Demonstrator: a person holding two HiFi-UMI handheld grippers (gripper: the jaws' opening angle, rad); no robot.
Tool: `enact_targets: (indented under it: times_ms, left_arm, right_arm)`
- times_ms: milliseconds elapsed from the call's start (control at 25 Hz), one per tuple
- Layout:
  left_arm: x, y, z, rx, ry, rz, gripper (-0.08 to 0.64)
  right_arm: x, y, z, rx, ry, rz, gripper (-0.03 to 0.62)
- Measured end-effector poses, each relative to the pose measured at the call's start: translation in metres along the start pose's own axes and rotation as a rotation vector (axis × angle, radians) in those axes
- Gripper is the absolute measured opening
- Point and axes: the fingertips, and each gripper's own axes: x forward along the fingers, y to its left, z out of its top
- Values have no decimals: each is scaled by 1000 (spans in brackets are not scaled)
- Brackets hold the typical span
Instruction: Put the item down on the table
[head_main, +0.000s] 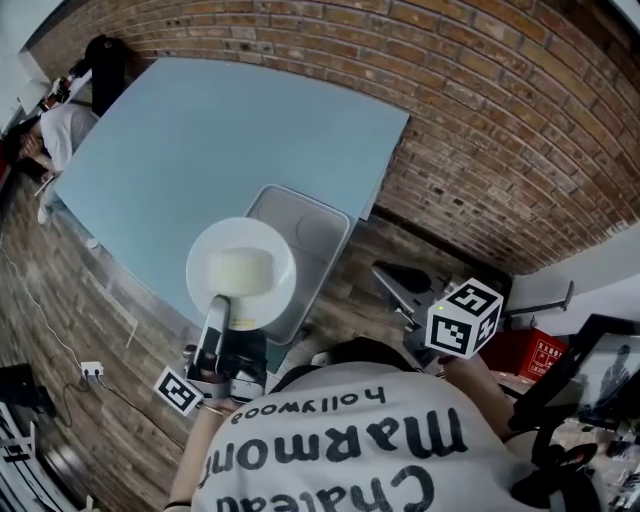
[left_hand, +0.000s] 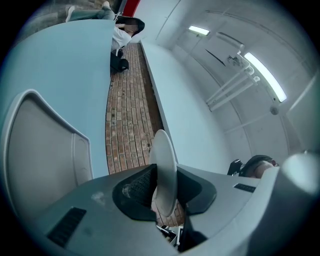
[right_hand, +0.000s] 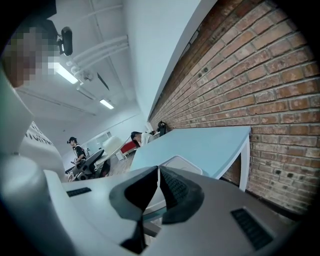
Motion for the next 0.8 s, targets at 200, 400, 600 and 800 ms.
enact_targets:
  times_ms: [200,400,600,800]
  left_arm:
    - [6,10,-5,5,-30,26,77]
    - [21,19,-14,21,-69,60,77]
    - [42,30,-26,21,-135,88,77]
    - [57,35,-38,50,-176,112,77]
  right_arm:
    - [9,-16,3,8,15,30,18]
    - [27,-37,12,0,69,94,18]
    - [37,-64,43,-35,95,157,18]
    - [40,-96,60,-18,108,191,18]
